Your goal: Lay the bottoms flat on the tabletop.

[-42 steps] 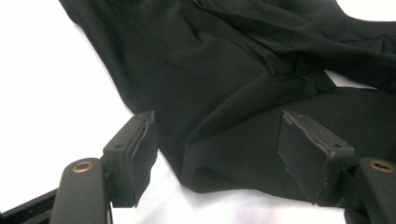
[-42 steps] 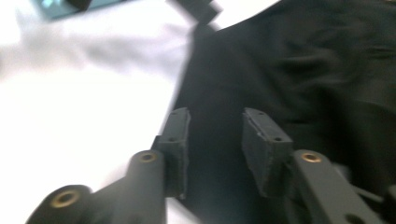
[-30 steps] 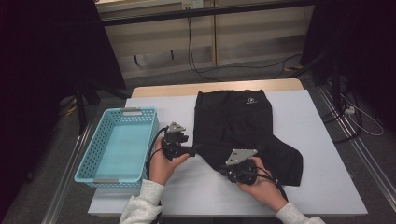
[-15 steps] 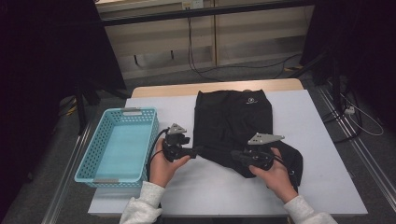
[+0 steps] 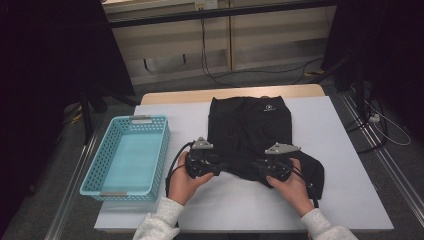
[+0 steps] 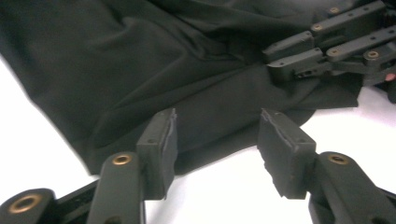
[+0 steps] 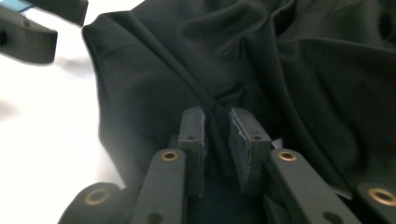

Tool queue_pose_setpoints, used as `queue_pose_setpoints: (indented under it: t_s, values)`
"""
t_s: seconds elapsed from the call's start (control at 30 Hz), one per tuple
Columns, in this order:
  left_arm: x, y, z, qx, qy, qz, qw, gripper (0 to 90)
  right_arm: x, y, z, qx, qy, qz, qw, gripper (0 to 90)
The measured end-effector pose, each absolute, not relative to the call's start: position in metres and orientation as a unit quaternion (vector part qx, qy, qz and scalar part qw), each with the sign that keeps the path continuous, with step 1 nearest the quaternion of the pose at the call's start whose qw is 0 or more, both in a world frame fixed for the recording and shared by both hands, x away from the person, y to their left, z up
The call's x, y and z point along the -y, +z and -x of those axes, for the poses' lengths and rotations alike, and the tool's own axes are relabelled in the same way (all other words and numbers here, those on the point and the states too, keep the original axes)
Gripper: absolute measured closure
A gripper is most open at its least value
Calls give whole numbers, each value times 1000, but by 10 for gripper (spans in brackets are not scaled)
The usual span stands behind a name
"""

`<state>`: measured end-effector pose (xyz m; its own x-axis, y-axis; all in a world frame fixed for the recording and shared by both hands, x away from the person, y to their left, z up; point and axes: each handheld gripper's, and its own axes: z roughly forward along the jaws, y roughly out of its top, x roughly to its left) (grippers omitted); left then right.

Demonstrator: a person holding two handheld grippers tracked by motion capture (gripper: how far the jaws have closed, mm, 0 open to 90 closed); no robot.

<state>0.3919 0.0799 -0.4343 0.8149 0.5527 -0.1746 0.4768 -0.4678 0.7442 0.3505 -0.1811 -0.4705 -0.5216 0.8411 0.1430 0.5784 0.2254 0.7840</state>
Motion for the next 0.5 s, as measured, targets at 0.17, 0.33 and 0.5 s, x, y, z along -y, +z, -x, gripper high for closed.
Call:
queue_pose_setpoints:
  t_s: [0.17, 0.33, 0.5]
  values:
    - [-73, -443, -394, -291, 43, -862, 412, 592, 182, -468, -350, -765, 417, -459, 172, 721]
    - [-70, -454, -401, -298, 50, -859, 413, 649, 181, -459, -344, -768, 426, -442, 182, 671]
    - [-68, -455, -405, -306, 50, -853, 420, 667, 177, -446, -335, -777, 447, -405, 182, 654]
